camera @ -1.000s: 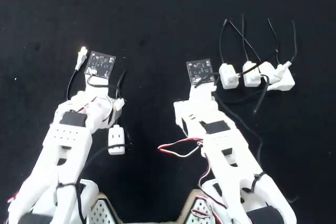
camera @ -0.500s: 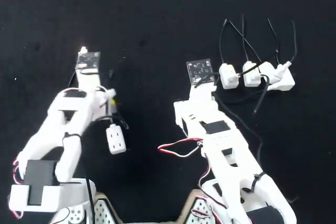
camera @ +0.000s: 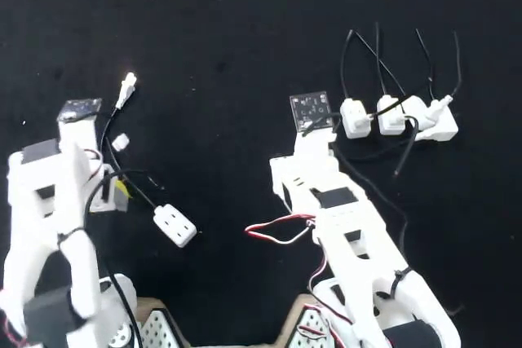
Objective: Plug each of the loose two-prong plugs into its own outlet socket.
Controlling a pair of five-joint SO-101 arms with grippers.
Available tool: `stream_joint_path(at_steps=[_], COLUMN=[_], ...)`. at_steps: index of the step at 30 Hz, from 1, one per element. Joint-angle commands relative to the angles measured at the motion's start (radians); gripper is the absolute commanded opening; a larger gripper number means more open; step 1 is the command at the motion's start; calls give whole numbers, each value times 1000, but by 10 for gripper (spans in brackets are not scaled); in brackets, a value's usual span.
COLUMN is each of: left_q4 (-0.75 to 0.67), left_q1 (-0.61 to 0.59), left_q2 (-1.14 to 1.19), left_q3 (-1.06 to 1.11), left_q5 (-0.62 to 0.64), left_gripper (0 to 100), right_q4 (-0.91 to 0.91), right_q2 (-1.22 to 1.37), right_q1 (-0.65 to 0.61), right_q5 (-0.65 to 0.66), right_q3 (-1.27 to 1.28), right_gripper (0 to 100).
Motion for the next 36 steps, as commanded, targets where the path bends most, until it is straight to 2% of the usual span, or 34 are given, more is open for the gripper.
stream_joint_path(at_steps=[1,3,8,16,19,22,28,31,34,36], left_q4=[72,20,-153,-158,-183,-184,101,210,207,155], left_q1=[51,114,277,578,630,621,426,323,280,285], left_q2=[-144,-163,-141,-126,-126,-126,-126,-124,-124,-124], left_q3=[-19,50,199,162,124,84,-104,-120,-21,70], left_q5=[-107,-101,58,224,281,278,98,-77,-238,-270], left_gripper=[214,213,217,217,217,217,217,217,217,217], right_q4=[-21,-17,-20,-21,-21,-21,-21,-21,-21,-21], right_q2=[-36,-42,-42,-42,-42,-42,-42,-42,-42,-42], right_q1=[-9,-6,66,80,83,97,100,97,97,100], right_q5=[-3,-3,-2,-2,-2,-2,-2,-2,-2,-2], right_q3=[-50,-51,-58,-62,-67,-67,-67,-67,-67,-67], right_gripper=[276,276,276,276,276,276,276,276,276,276])
